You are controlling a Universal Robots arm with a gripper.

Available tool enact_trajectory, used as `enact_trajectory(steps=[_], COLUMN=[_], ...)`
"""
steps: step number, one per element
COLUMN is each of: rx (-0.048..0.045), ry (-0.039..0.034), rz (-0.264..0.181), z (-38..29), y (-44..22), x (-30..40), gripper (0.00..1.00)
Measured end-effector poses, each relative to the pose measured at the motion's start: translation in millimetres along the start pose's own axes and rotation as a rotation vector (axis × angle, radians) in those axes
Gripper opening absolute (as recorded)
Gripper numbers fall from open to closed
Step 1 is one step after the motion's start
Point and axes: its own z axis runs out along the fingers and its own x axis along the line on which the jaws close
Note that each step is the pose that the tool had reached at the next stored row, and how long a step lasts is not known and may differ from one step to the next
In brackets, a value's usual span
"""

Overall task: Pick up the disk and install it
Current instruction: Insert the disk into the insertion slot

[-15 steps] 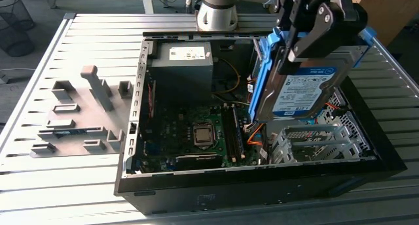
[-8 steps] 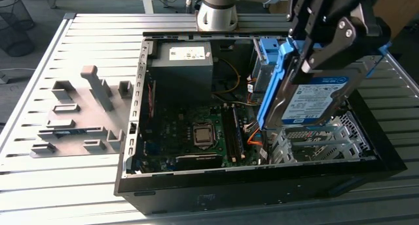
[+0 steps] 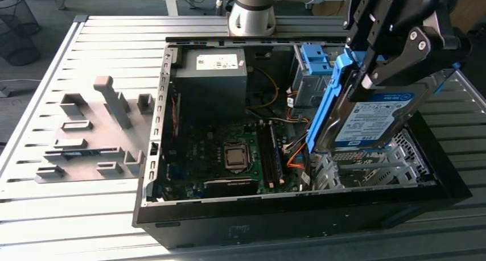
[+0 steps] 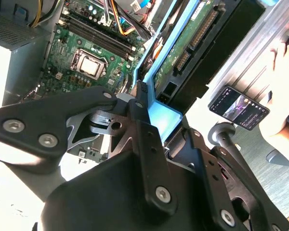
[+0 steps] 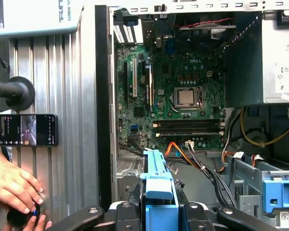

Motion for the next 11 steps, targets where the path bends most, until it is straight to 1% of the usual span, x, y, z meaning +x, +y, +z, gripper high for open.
enact_trajectory(steps=[8, 11], rx=[0.0, 0.0], ry=[-0.0001, 0.0], rz=[0.0, 0.0], z=[0.0, 0.2], y=[-0.3, -1.9], x=[0.0, 0.0], gripper=[0.37, 0.37])
